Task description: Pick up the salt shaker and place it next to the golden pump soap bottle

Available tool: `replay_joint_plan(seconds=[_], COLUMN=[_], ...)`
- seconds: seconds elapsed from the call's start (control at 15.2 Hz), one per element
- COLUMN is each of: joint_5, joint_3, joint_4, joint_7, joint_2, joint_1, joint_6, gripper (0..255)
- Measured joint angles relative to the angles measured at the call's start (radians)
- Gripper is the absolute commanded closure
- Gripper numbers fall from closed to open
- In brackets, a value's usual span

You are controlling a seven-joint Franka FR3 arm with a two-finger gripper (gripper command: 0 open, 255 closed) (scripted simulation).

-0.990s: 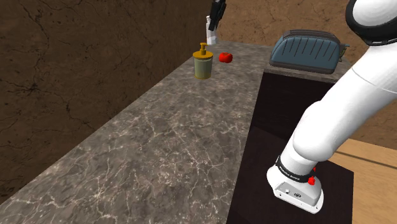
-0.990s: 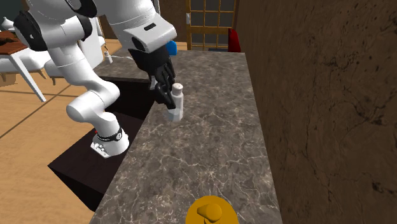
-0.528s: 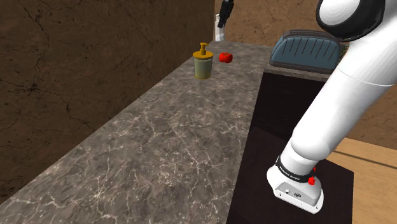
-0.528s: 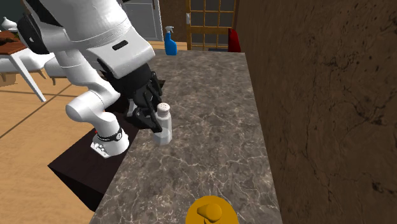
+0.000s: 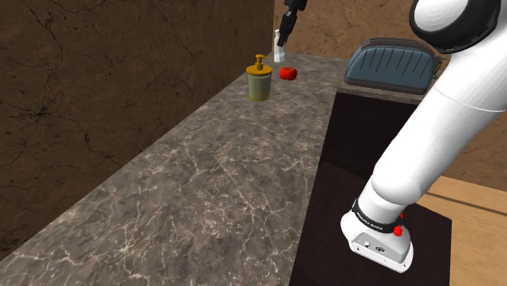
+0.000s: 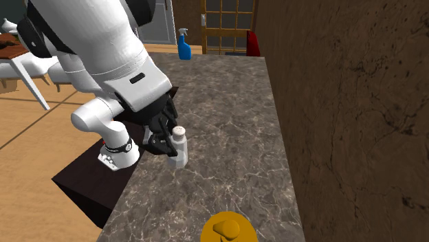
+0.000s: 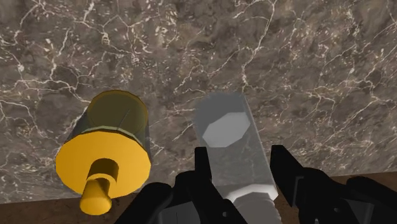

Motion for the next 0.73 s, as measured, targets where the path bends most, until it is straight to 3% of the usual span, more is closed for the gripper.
replay_joint_plan(seconds=[0.73], joint_5=[-0.011], joint_3=[0.007], joint_4=[-0.194], joint_7=[-0.024], joint_2=[-0.042], joint_1=[0.001], joint_6=[0.153], gripper=[255])
